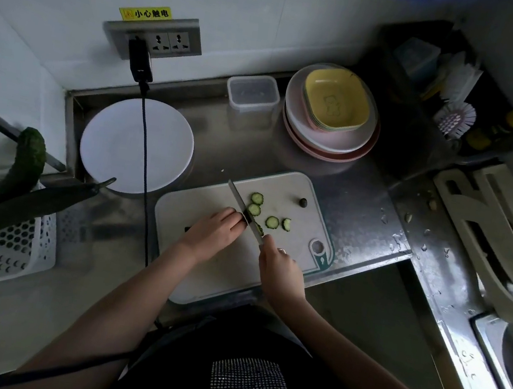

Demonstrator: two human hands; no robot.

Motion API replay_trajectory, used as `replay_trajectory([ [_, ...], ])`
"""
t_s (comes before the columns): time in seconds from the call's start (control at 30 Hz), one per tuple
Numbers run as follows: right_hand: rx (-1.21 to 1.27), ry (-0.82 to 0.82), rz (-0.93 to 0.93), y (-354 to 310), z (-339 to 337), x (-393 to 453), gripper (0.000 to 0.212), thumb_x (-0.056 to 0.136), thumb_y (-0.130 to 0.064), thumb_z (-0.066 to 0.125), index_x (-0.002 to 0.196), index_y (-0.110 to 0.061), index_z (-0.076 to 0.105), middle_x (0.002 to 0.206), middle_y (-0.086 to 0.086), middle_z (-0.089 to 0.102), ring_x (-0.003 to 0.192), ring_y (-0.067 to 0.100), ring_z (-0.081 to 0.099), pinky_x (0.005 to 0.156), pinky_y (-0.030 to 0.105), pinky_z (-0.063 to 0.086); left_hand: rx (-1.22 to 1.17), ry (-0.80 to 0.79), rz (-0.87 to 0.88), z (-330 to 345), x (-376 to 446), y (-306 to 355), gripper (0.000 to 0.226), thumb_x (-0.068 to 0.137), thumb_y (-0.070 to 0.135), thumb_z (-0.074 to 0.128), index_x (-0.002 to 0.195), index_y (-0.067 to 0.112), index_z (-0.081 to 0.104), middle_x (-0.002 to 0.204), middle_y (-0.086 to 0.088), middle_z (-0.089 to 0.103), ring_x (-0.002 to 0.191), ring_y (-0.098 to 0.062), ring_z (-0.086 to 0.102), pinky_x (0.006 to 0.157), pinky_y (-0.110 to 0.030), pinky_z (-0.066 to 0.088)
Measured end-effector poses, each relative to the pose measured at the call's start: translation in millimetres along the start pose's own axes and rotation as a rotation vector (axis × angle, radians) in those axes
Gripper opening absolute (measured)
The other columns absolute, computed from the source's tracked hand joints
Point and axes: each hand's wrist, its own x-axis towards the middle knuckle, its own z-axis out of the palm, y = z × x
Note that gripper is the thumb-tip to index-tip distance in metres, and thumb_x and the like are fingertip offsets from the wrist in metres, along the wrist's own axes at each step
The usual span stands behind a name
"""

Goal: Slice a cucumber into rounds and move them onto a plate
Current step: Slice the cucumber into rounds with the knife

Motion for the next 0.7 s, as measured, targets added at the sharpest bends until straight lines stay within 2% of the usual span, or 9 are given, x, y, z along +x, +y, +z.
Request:
replay_trajectory([
  [0.23,-0.019,0.0,-0.021,-1.6,-0.2,-0.7,0.014,0.102,-0.023,0.033,0.109,-0.013,0.039,0.081,0.013,0.061,0.069,0.036,0.061,0.058,0.042,0.051,0.033,-0.026,0.009,-3.1,-0.1,2.3,0.042,0.057,-0.009,0.079,0.096,-0.004,0.068,0.091,-0.016,0.065,0.084,-0.031,0.063,0.058,-0.036,0.057],
  [0.4,-0.063,-0.01,-0.046,-3.3,2.5,-0.1,0.01,0.101,-0.018,0.035,0.11,-0.012,0.037,0.075,0.009,0.051,0.067,0.035,0.06,0.054,0.036,0.042,0.06,-0.049,0.001,-4.7,1.0,3.9,0.043,0.052,-0.008,0.082,0.093,-0.003,0.069,0.088,-0.015,0.065,0.082,-0.03,0.063,0.057,-0.035,0.056],
  [0.57,-0.064,-0.026,-0.037,-4.6,6.9,0.6,0.014,0.1,-0.013,0.038,0.113,-0.015,0.032,0.078,0.011,0.056,0.067,0.034,0.06,0.057,0.039,0.05,0.056,-0.082,-0.007,-3.5,-0.1,2.3,0.042,0.053,-0.009,0.081,0.094,-0.004,0.068,0.09,-0.016,0.064,0.085,-0.032,0.063,0.06,-0.037,0.057],
  [0.63,-0.06,-0.042,-0.032,-4.5,8.1,2.1,0.014,0.099,-0.012,0.039,0.111,-0.016,0.032,0.078,0.011,0.057,0.067,0.033,0.061,0.057,0.039,0.05,0.043,-0.085,-0.013,-5.7,0.6,3.0,0.038,0.056,-0.009,0.078,0.092,-0.003,0.068,0.09,-0.016,0.064,0.085,-0.032,0.063,0.06,-0.038,0.057],
  [0.7,-0.05,-0.071,-0.008,-3.5,8.6,4.4,0.012,0.098,-0.011,0.039,0.108,-0.015,0.033,0.08,0.014,0.058,0.07,0.034,0.061,0.058,0.04,0.048,0.037,-0.074,-0.002,-9.1,1.2,5.9,0.025,0.063,-0.009,0.067,0.087,-0.001,0.068,0.087,-0.016,0.064,0.084,-0.032,0.064,0.058,-0.036,0.057],
])
